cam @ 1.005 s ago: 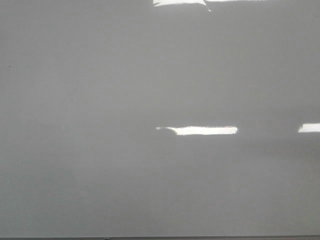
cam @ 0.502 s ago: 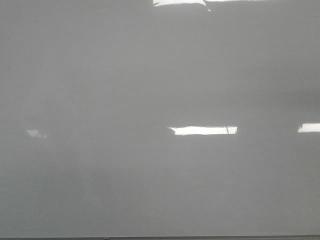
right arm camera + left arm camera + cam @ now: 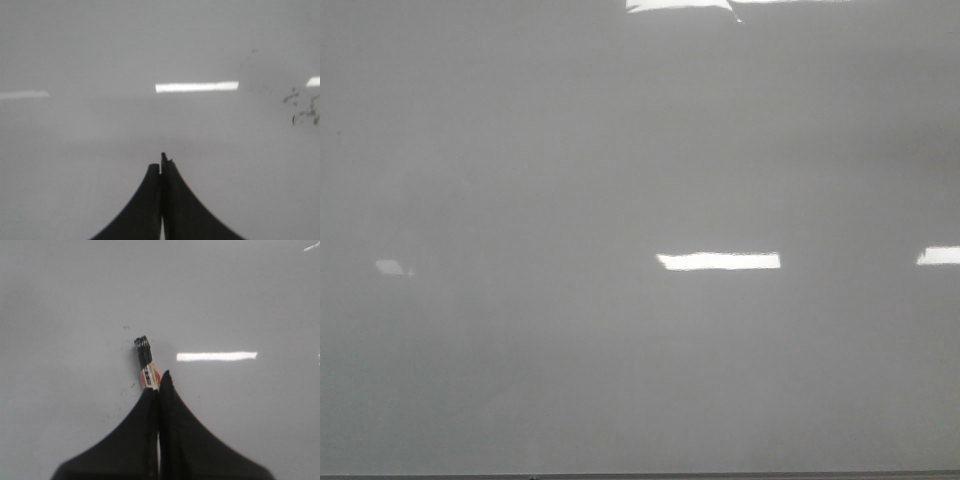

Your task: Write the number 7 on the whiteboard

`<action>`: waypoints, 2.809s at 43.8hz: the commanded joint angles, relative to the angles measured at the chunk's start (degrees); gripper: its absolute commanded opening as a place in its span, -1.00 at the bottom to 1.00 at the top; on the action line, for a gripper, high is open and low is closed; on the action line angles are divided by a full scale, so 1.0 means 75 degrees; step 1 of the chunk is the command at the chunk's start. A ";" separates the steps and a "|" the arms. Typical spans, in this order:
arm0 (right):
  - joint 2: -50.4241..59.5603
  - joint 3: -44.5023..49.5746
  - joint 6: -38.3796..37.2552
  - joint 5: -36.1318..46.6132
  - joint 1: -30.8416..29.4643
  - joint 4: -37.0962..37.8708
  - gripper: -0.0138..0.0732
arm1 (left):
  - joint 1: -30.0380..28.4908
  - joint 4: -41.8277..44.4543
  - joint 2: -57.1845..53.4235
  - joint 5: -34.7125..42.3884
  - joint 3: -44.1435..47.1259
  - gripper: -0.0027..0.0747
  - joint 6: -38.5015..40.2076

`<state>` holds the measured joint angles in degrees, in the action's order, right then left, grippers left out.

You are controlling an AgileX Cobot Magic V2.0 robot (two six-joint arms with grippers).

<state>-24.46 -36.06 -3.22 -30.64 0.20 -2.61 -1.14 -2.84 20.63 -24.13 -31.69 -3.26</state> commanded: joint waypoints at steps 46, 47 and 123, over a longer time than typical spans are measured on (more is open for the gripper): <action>-0.1281 -0.0267 0.0545 -0.0248 0.0748 0.0070 0.56 | 0.0033 0.0047 0.1795 -0.0711 -0.0335 0.62 -0.0009; -0.1281 -0.0267 0.0545 -0.0178 0.0748 0.0070 0.56 | 0.0033 0.0066 0.1886 -0.0711 -0.0370 0.65 -0.0009; -0.1281 -0.0267 0.0545 0.0090 0.0748 0.0070 0.56 | 0.0033 0.0128 0.8231 0.1393 -0.3105 -0.47 0.0104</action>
<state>-33.65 -36.06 0.45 -33.87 5.67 -2.61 -1.14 -1.76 84.13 -17.57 -53.09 -2.92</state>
